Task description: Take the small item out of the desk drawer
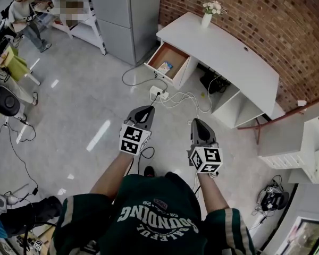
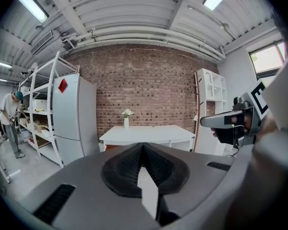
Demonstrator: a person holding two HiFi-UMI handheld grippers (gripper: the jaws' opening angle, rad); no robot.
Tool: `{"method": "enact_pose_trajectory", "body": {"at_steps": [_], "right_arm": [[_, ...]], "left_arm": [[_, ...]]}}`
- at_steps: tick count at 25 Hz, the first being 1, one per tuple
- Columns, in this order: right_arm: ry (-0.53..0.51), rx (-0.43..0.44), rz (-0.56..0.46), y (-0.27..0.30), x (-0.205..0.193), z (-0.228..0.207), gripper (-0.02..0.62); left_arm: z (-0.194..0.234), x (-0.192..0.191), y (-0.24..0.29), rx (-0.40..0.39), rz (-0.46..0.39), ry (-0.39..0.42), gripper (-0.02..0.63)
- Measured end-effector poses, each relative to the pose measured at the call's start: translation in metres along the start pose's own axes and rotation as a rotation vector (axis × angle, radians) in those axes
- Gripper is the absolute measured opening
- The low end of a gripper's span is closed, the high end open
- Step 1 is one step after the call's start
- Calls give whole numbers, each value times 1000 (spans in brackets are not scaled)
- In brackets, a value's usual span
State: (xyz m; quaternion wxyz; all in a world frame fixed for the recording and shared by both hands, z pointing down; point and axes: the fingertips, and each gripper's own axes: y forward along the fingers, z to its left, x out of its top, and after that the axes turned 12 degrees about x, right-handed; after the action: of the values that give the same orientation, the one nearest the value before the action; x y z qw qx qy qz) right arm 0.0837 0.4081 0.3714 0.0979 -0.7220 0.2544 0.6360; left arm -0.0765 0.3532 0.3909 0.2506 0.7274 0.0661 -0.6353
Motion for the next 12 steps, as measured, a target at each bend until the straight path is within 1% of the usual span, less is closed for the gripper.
{"method": "enact_pose_trajectory", "body": {"at_steps": [7, 12], "right_arm": [[3, -34, 1, 3, -4, 1, 23], [3, -31, -4, 14, -2, -5, 23]], "left_arm": [[13, -5, 6, -9, 1, -2, 15], [14, -1, 22, -22, -5, 6, 17]]}}
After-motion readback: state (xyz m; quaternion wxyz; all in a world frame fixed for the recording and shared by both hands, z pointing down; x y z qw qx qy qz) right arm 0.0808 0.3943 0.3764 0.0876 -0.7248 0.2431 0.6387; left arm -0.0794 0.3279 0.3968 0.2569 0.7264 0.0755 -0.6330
